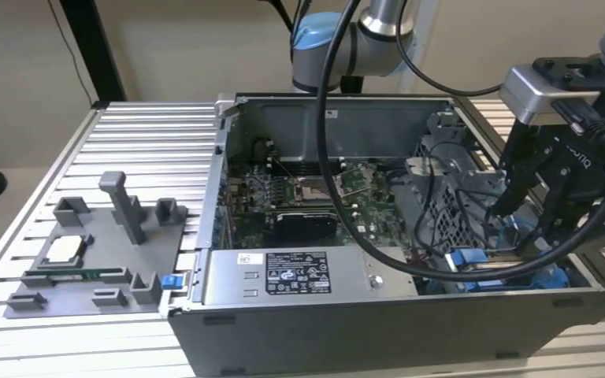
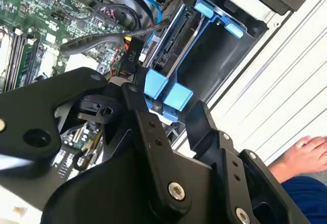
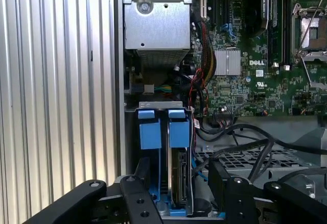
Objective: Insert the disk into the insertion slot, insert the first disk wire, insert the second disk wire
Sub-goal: 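Insert the disk into the insertion slot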
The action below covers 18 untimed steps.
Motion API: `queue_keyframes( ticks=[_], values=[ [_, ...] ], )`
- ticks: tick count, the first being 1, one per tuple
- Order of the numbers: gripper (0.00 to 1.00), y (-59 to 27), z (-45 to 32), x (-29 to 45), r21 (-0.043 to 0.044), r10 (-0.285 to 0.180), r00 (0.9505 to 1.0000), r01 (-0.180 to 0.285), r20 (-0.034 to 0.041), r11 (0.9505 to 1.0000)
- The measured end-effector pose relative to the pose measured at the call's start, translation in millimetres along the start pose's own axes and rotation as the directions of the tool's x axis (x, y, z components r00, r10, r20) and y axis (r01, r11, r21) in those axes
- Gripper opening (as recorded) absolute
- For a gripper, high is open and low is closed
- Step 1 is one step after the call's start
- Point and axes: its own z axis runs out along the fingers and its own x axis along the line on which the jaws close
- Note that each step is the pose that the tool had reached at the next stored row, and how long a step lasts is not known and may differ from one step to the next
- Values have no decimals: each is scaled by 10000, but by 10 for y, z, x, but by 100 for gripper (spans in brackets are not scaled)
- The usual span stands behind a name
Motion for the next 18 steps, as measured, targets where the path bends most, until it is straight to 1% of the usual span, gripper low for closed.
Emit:
queue_keyframes(
  ticks=[5,9,12,16,18],
  values=[
    [100,0,-3,0,-3,1,10000,-1,3,10000],
    [100,2,-32,-2,-6,1,10000,-1,-1,10000],
    [100,3,-66,-4,-8,0,10000,0,1,10000],
    [100,7,-172,-9,-13,2,10000,-2,-1,10000],
    [100,7,-183,-13,-14,0,10000,0,3,10000]
  ],
)
